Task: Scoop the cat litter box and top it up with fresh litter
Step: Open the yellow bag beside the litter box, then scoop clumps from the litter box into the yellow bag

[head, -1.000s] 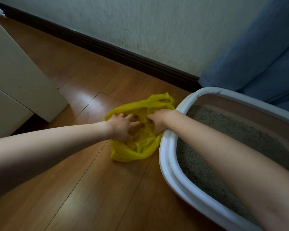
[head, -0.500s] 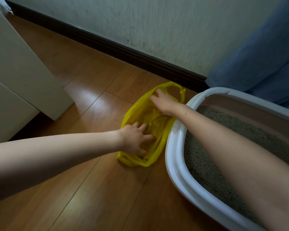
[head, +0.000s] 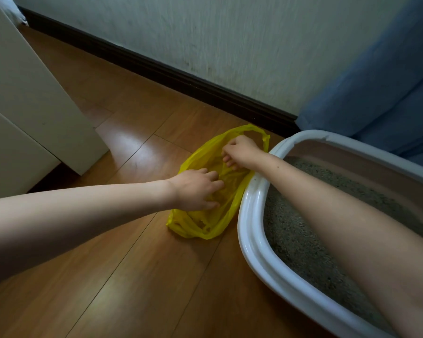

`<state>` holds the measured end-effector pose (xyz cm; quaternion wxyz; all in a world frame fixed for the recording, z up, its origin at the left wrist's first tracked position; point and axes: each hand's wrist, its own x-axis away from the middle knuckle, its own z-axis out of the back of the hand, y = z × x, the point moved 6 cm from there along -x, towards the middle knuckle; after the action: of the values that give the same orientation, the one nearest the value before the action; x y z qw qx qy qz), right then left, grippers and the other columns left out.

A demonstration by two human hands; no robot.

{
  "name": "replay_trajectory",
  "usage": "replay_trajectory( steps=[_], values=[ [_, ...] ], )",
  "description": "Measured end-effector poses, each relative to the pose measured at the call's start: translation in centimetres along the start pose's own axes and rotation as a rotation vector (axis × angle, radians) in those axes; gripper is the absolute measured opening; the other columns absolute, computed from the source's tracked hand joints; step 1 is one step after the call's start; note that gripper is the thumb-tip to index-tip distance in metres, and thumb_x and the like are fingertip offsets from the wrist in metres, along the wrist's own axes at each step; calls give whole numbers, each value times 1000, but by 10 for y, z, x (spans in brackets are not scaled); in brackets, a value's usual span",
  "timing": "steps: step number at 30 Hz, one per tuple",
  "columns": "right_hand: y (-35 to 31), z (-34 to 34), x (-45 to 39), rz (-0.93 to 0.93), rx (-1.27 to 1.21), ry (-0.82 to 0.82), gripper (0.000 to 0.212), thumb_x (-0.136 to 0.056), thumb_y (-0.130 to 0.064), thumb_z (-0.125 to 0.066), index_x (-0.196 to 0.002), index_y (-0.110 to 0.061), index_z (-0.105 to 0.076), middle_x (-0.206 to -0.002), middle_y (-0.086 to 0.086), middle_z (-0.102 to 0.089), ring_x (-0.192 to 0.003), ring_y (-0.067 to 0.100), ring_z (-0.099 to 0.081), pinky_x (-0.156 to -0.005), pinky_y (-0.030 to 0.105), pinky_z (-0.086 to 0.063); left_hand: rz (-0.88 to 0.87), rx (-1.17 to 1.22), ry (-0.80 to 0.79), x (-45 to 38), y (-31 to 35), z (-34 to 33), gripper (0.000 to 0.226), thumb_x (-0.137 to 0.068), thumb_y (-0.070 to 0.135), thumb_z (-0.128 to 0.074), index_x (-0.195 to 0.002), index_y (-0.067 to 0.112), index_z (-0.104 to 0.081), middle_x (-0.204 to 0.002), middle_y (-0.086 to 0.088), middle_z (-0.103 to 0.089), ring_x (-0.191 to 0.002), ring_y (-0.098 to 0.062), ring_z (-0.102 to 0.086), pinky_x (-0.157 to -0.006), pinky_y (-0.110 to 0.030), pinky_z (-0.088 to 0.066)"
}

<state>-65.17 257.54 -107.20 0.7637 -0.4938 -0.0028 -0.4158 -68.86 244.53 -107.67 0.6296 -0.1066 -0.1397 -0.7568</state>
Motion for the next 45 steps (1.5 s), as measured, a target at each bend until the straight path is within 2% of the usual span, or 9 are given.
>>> replay_trajectory(
  steps=[7,14,19,24,29,32,37,41,45],
  values=[
    [-14,36,28,43,-68,102,28,-91,-6,-46,-68,-10,-62,-60,1,-57,-48,9,-48,-39,14,-37,50,93,179,-1,2,47,43,-96,46,-49,-128,17,-52,-116,-5,-54,-107,-25,-54,-85,-35,-44],
    [0,91,91,75,-79,193,29,-90,-4,-45,-67,-8,-62,-55,3,-48,-45,13,-41,-41,22,-33,-14,179,343,-16,38,104,36,-95,40,-55,-121,15,-57,-111,-6,-58,-101,-26,-58,-79,-36,-46],
    [33,145,161,82,209,274,25,-93,-14,-49,-77,-9,-68,-65,3,-59,-53,10,-51,-47,20,-38,-160,128,356,-32,81,134,38,-95,45,-53,-122,17,-58,-112,-3,-57,-98,-23,-56,-77,-32,-42],
    [106,190,232,-224,692,156,29,-96,-27,-47,-72,-12,-54,-72,2,-53,-61,16,-49,-53,28,-36,-286,-15,278,-48,127,141,39,-94,40,-54,-124,17,-53,-117,-4,-53,-108,-24,-51,-85,-38,-45],
    [172,184,287,-574,999,-205,33,-92,-42,-54,-101,-11,-60,-92,1,-61,-81,18,-57,-75,32,-49,-183,-149,197,-67,137,113,62,-92,45,-52,-144,17,-34,-142,-9,-34,-134,-28,-30,-108,-41,-30],
    [192,176,307,-692,1064,-352,57,-79,-44,-71,-123,-14,-52,-114,1,-60,-98,18,-59,-85,30,-51,-175,-188,150,-72,132,95,78,-87,61,-24,-152,17,-26,-156,-7,-24,-146,-27,-15,-119,-45,-8],
    [211,165,312,-601,1208,-295,98,-73,-30,-82,-146,-4,-22,-131,7,-53,-110,24,-58,-93,35,-51,-315,-305,17,-62,130,63,90,-76,60,-2,-151,19,-31,-157,-4,-32,-148,-22,-18,-120,-44,-3],
    [205,166,313,-581,1188,-312,74,-82,-21,-73,-141,-4,-32,-130,7,-54,-113,24,-57,-94,36,-49,-302,-252,5,-63,124,55,84,-81,58,-6,-144,17,-43,-148,-5,-45,-143,-23,-32,-120,-43,-14],
    [188,176,299,-535,1380,-335,22,-94,-17,-55,-115,-16,-61,-92,-5,-57,-87,17,-58,-80,30,-53,-254,-238,69,-63,118,56,71,-83,50,-23,-133,11,-55,-139,-11,-52,-133,-30,-44,-114,-45,-28]
  ],
)
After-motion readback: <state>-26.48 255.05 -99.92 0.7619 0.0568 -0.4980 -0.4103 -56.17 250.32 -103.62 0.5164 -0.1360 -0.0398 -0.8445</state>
